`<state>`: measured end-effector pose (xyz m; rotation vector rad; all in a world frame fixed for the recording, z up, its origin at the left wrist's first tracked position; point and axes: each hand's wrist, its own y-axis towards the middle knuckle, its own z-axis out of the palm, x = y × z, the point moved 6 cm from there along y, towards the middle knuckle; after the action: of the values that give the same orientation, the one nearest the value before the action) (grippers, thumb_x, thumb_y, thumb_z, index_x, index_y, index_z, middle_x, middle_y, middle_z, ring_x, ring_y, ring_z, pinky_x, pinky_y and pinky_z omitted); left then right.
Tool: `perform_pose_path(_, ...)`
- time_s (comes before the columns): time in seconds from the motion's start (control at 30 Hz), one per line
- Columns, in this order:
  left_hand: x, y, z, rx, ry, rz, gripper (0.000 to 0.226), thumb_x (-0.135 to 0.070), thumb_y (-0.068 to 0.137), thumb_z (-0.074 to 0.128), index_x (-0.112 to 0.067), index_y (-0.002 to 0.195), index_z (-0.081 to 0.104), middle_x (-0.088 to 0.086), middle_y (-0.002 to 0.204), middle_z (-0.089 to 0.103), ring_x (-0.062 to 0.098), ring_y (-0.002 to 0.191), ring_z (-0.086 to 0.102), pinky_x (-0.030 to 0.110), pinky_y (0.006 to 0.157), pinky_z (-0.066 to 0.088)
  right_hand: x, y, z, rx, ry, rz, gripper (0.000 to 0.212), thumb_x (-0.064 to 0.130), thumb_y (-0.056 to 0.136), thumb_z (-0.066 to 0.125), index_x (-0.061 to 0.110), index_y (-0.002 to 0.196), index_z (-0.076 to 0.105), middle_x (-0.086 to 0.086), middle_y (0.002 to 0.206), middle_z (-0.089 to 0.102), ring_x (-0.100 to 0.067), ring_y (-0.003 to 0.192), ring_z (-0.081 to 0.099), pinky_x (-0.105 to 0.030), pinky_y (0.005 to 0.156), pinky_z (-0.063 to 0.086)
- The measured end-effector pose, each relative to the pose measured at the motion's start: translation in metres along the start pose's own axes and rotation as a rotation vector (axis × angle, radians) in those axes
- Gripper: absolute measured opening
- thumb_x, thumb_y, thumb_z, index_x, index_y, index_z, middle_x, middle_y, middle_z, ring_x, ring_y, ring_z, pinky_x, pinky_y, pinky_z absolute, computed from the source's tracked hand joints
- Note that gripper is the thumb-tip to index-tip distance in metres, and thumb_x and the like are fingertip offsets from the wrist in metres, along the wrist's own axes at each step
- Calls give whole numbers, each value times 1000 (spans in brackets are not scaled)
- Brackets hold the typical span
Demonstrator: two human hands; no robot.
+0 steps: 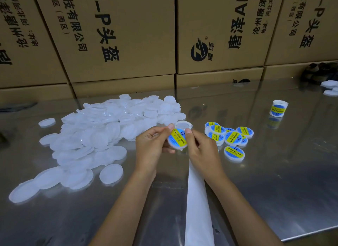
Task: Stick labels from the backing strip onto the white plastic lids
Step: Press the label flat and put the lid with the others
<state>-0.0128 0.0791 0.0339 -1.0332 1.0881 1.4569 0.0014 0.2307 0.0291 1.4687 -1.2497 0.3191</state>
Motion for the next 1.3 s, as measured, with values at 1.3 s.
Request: perform_pose_path(1.3,11,-5,23,386,-4,-72,45,11,83,72,-13,121,65,19,118,68,29,100,73,34,81,62,-19,3,-8,-76,-32,129,50,42,103,43,20,59,42,6,46,43,-11,51,41,-34,54,35)
